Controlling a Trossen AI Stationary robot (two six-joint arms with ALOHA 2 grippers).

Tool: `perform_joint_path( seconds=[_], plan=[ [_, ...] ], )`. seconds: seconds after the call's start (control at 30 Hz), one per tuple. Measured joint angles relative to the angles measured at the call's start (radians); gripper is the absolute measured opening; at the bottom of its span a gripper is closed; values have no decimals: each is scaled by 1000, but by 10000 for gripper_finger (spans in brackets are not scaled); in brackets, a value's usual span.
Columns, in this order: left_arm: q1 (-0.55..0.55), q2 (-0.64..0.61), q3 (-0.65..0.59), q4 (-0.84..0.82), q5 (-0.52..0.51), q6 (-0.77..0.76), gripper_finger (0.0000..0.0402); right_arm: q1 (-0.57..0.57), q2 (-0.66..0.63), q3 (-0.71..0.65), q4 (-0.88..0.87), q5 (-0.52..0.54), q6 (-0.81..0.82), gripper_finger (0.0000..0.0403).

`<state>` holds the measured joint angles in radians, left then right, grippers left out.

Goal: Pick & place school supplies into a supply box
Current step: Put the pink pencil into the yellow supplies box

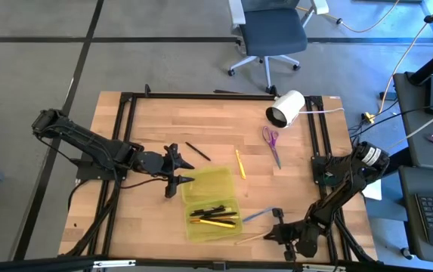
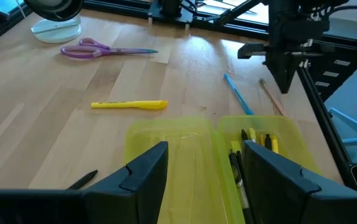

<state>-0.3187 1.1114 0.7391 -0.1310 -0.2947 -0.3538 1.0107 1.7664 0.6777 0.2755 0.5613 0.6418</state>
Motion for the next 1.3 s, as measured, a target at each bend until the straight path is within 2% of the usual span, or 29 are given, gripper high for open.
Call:
perform_joint_path(
  seconds=[0.23, 0.77, 0.87, 1.3],
  plan=[
    [0, 0, 0, 0, 0, 0, 196, 0, -1, 1, -123, 13, 3, 30],
    [0, 0, 0, 0, 0, 0, 196, 0, -1, 2, -124, -14, -36, 40],
    [0, 0, 0, 0, 0, 0, 196, 0, -1, 2, -128, -44, -71, 51],
    [0, 0, 0, 0, 0, 0, 196, 0, 9, 3, -142, -29, -67, 116]
  ],
)
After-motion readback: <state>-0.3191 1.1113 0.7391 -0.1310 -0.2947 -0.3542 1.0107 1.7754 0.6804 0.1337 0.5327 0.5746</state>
